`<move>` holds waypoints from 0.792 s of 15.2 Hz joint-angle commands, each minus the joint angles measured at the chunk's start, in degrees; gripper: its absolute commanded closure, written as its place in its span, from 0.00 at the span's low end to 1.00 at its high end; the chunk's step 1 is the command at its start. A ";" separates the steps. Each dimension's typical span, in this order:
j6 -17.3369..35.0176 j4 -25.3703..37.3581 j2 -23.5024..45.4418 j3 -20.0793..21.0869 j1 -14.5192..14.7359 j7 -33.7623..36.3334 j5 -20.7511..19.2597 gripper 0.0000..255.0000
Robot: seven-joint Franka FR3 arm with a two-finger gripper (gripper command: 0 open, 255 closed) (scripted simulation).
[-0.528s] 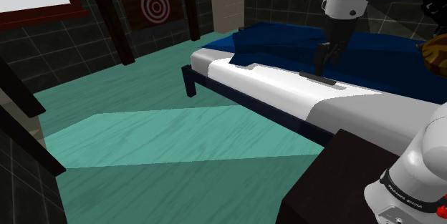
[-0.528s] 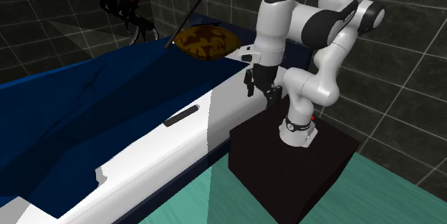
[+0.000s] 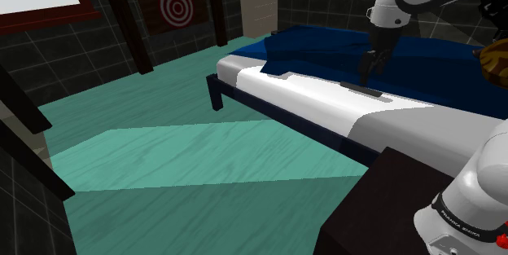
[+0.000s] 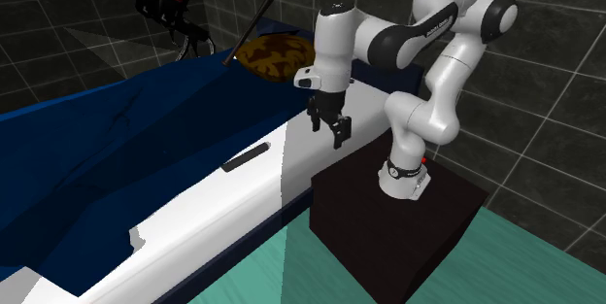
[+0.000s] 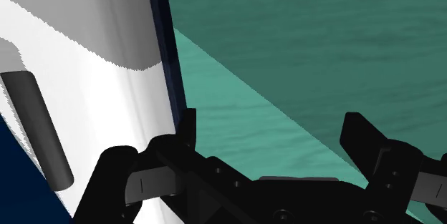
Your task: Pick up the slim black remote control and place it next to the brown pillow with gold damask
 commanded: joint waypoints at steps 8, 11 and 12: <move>9.61 3.36 13.04 -11.09 -2.37 -12.83 -2.23 0.00; 12.40 5.93 18.63 -14.67 -2.62 -17.52 -1.41 0.00; 13.24 6.94 20.62 -15.82 -2.66 -19.17 -0.90 0.00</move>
